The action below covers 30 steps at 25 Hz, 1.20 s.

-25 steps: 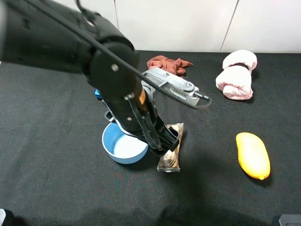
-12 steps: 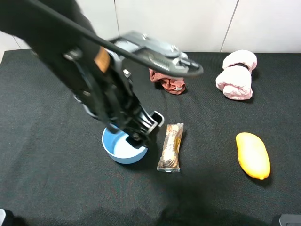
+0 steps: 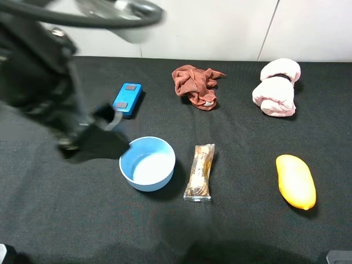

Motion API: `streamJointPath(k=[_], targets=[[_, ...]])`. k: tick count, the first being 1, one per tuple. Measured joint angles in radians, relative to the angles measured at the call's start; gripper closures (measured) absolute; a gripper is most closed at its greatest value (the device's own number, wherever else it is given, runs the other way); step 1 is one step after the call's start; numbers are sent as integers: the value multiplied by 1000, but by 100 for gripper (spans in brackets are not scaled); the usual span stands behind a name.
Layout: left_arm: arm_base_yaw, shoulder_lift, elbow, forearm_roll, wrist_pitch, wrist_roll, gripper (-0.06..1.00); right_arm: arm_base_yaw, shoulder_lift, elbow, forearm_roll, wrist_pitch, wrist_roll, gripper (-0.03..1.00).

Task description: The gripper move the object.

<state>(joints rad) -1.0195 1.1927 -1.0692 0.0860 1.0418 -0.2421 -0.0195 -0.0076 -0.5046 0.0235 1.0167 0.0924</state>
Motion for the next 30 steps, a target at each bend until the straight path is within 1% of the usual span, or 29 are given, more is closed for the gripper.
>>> streamJointPath(k=[6, 12, 15, 18, 24, 27, 30], targets=[[0, -125, 0, -5, 134, 1, -5, 0, 0, 0, 0, 0, 0, 27], [0, -218, -2, 2, 138, 7, -5, 0, 0, 0, 0, -1, 0, 27], [34, -262, -2, 7, 138, 35, -5, 0, 0, 0, 0, -1, 0, 27], [118, -299, -2, 3, 139, 93, -5, 0, 0, 0, 0, -1, 0, 27], [350, -393, 26, -59, 138, 221, -5, 0, 0, 0, 0, -1, 0, 27], [457, -460, 78, -86, 138, 242, -5, 0, 0, 0, 0, -1, 0, 27], [554, -534, 141, -86, 138, 251, -5, 0, 0, 0, 0, -1, 0, 27]])
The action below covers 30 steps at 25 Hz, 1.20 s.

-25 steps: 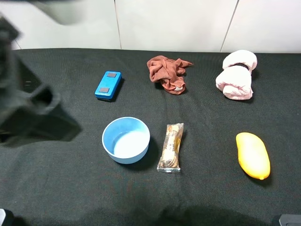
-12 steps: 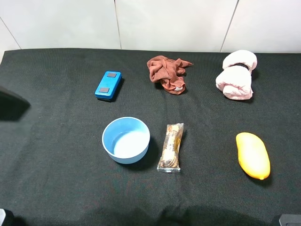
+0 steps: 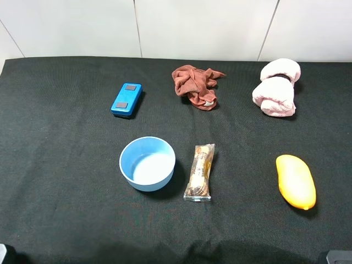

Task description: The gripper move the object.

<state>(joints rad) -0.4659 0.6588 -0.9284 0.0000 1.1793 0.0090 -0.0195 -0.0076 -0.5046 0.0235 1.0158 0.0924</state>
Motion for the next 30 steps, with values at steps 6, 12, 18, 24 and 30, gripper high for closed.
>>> streamJointPath(k=[6, 12, 18, 24, 30], targets=[[167, -177, 133, 0, 0, 14, -5, 0, 0, 0, 0, 1, 0, 27], [301, -362, 282, 0, -21, 15, -5, 0, 0, 0, 0, 1, 0, 27], [355, -510, 386, 0, -91, 17, -5, 0, 0, 0, 0, 1, 0, 27], [358, -625, 437, -14, -109, 17, -5, 0, 0, 0, 0, 1, 0, 27], [358, -663, 437, -14, -115, 17, -5, 0, 0, 0, 1, 0, 0, 27]])
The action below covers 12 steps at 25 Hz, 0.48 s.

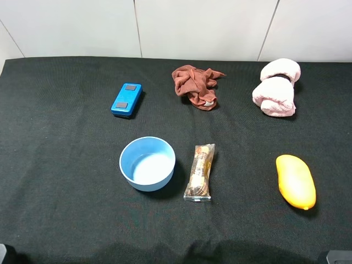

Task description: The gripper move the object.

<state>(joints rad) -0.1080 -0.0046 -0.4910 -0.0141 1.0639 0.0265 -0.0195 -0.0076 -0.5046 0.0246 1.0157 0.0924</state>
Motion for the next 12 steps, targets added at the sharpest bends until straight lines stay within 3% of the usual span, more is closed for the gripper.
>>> streamJointPath(k=[12], targets=[[0, 0, 0, 0, 0, 0, -5, 0, 0, 0, 0, 0, 0, 27]])
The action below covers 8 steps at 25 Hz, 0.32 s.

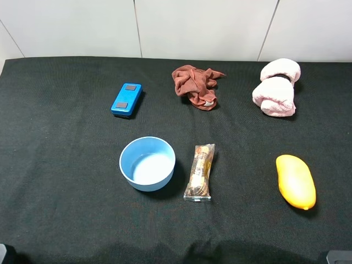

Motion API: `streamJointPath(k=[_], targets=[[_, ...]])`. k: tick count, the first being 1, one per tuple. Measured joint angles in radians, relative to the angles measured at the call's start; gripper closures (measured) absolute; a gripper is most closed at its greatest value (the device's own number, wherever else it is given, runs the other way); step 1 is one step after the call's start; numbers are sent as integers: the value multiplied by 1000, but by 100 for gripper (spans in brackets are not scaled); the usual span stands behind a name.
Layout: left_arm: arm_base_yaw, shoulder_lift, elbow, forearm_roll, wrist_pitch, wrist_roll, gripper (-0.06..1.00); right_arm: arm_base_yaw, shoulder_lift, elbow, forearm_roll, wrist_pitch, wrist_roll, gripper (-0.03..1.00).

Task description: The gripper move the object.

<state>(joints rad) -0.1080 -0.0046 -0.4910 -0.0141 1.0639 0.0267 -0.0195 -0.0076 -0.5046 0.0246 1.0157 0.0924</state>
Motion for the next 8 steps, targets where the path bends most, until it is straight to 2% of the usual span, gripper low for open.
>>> streamJointPath(k=[8], targets=[[0, 0, 0, 0, 0, 0, -5, 0, 0, 0, 0, 1, 0, 27]])
